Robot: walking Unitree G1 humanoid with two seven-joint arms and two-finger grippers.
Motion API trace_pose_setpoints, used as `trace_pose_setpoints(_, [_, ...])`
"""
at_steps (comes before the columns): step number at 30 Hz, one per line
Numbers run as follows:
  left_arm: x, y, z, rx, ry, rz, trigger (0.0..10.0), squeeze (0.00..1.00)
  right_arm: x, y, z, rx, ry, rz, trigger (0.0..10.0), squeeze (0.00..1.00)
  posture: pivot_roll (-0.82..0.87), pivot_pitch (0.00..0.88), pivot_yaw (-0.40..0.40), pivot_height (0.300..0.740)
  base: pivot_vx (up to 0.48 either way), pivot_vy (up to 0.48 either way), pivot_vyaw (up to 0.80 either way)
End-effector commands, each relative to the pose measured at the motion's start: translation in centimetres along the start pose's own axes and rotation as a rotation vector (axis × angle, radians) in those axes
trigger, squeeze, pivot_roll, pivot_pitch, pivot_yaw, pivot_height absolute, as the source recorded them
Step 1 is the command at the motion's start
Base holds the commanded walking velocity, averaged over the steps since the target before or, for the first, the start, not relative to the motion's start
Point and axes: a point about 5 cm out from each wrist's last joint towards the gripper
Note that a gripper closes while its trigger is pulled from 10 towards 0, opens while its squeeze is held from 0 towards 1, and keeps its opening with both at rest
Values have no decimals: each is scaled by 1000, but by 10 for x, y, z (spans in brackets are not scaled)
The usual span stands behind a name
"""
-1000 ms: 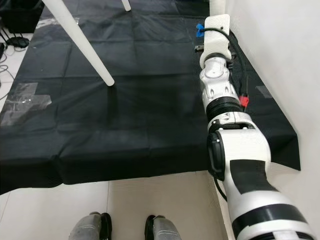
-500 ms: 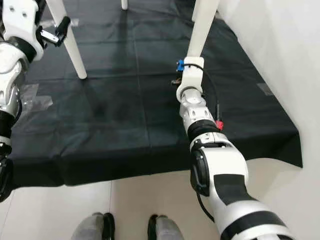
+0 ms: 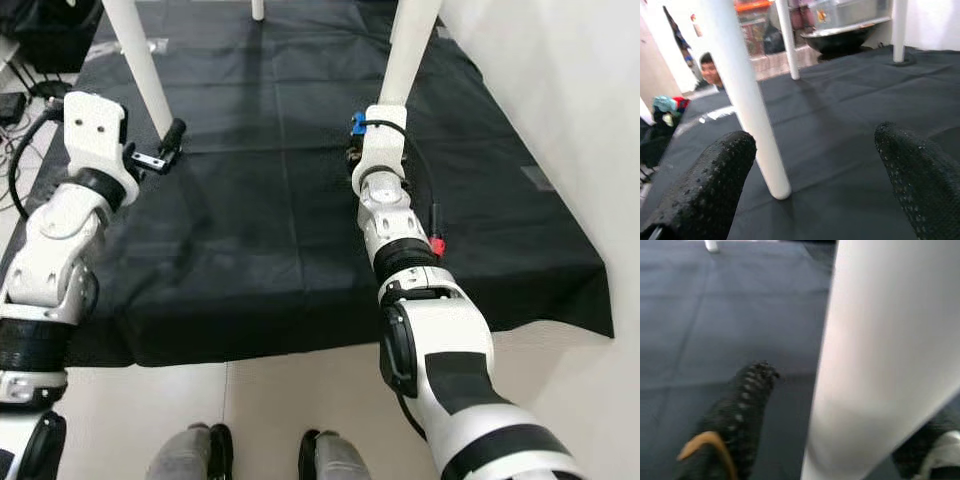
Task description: Building children table
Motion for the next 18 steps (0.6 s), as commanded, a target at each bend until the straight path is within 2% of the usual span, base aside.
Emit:
trace_pose_setpoints(1, [-6, 12, 8, -4, -3, -32, 10000, 0, 10, 4, -2, 41, -61, 92, 10000, 1000, 74, 120, -47, 740, 0, 0, 0])
trace_pose_setpoints(4, [-9, 17, 9, -7, -7, -42, 10000, 0, 12, 7, -2, 67, -90, 122, 10000, 1000, 72, 111, -48, 740, 0, 0, 0])
trace_pose_setpoints(5, [-11, 22, 10, -1, -1, -56, 10000, 0, 11, 14, -3, 119, -99, 141, 10000, 945, 68, 106, -49, 740, 0, 0, 0])
trace_pose_setpoints(7, [-11, 22, 10, -1, -1, -56, 10000, 0, 11, 14, -3, 119, -99, 141, 10000, 945, 68, 106, -49, 740, 0, 0, 0])
trace_pose_setpoints(8, [-14, 27, 11, 1, -8, -69, 10000, 0, 6, 23, -1, 142, -84, 152, 10000, 0, 65, 98, -51, 740, 0, 0, 0])
trace_pose_setpoints(9, [-17, 33, 12, 4, 6, -90, 10000, 0, -1, 34, 0, 185, -62, 163, 10000, 0, 58, 84, -53, 740, 0, 0, 0])
trace_pose_setpoints(10, [-17, 33, 12, 4, 6, -90, 10000, 0, -1, 34, 0, 185, -62, 163, 10000, 0, 58, 84, -53, 740, 0, 0, 0])
trace_pose_setpoints(12, [-22, 43, 18, -13, -1, -115, 10000, 0, -12, 56, 7, 229, -41, 186, 10000, 0, 53, 75, -52, 740, 0, 0, 0])
trace_pose_setpoints(13, [-22, 43, 18, -13, -1, -115, 10000, 0, -12, 56, 7, 229, -41, 186, 10000, 0, 53, 75, -52, 740, 0, 0, 0])
trace_pose_setpoints(15, [-27, 55, 25, -19, 30, -137, 10000, 0, -25, 74, 20, 223, -33, 212, 10000, 0, 44, 55, -48, 740, 0, 0, 0])
trace_pose_setpoints(16, [-27, 55, 25, -19, 30, -137, 10000, 0, -25, 74, 20, 223, -33, 212, 10000, 0, 44, 55, -48, 740, 0, 0, 0])
trace_pose_setpoints(18, [-30, 68, 33, -31, 55, -149, 10000, 0, -39, 91, 27, 244, -34, 203, 10000, 0, 44, 53, -48, 740, 0, 0, 0])
Point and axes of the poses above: a point about 5 cm out from each wrist's last joint towards the gripper, its own y axis pointing back from the gripper into the wrist, its own x axis along the axis of the wrist's last joint, z = x × y, and after that the axes turned 8 degrees about -y, right-handed
